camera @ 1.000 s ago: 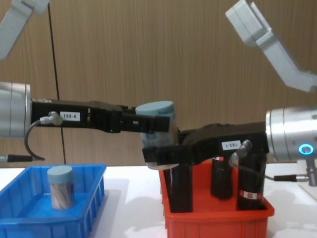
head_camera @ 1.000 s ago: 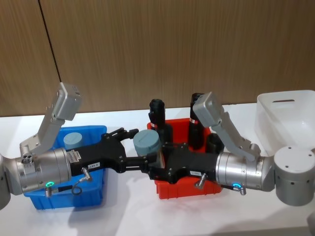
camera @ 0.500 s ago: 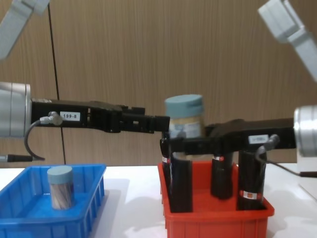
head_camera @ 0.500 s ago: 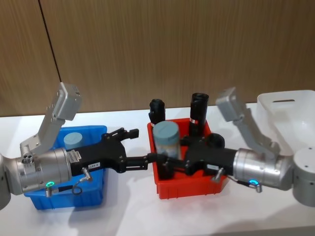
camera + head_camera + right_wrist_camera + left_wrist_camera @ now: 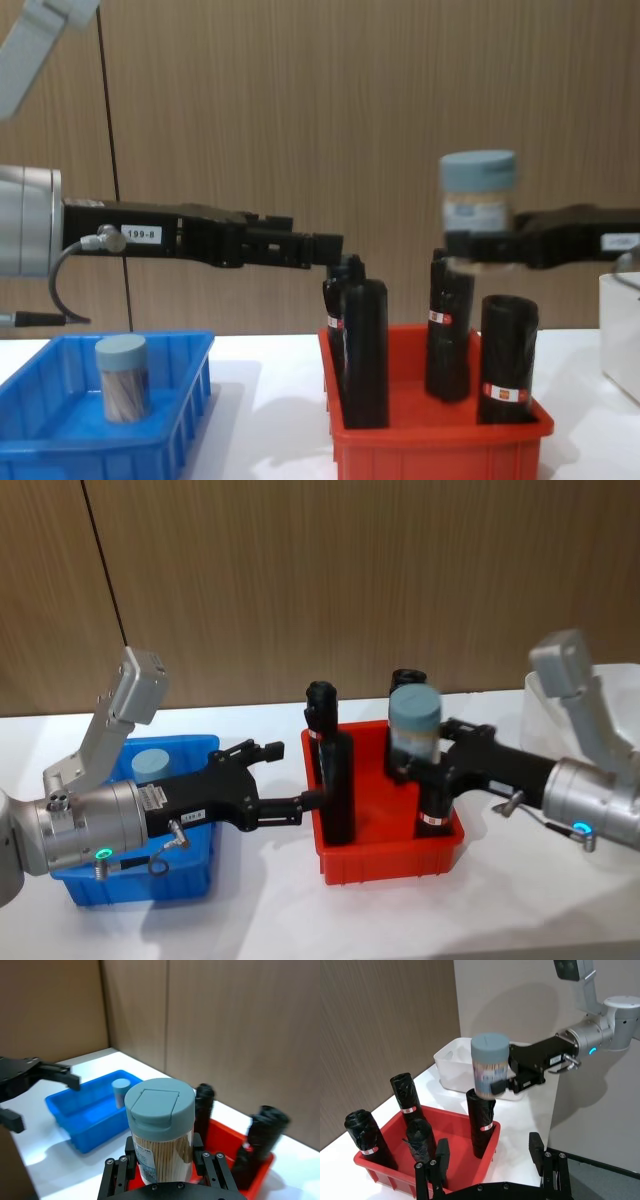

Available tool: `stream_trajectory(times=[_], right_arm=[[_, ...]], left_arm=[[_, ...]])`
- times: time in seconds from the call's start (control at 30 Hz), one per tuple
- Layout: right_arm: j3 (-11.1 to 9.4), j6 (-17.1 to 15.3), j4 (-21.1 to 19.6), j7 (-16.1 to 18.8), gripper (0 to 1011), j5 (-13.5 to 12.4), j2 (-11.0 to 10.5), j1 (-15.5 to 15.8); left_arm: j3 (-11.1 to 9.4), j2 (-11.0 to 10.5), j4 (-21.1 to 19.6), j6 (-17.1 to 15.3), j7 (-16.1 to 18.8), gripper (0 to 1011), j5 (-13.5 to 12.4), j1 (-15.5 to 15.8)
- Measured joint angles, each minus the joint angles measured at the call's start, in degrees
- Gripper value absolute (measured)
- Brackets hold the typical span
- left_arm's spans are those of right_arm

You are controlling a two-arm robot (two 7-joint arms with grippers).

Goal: Pick the cotton swabs from the blue box and place them into the white box.

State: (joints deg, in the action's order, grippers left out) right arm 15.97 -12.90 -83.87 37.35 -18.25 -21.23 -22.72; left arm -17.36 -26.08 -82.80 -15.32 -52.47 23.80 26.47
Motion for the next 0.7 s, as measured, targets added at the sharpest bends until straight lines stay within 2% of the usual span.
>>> stream_trajectory(times=[0.27, 0.7], right_arm=[[-2.9, 1.14, -0.57, -3.54, 636, -2.24, -2.67, 0.42], [-5.55, 1.85, 1.01, -10.21, 636, -2.82, -4.69, -0.2]], left_arm=[[0.0, 0.0, 0.0, 0.0, 0.0, 1004, 0.0, 0.0], [0.0, 0.0, 0.0, 0.0, 0.0, 1004, 0.0, 0.0]])
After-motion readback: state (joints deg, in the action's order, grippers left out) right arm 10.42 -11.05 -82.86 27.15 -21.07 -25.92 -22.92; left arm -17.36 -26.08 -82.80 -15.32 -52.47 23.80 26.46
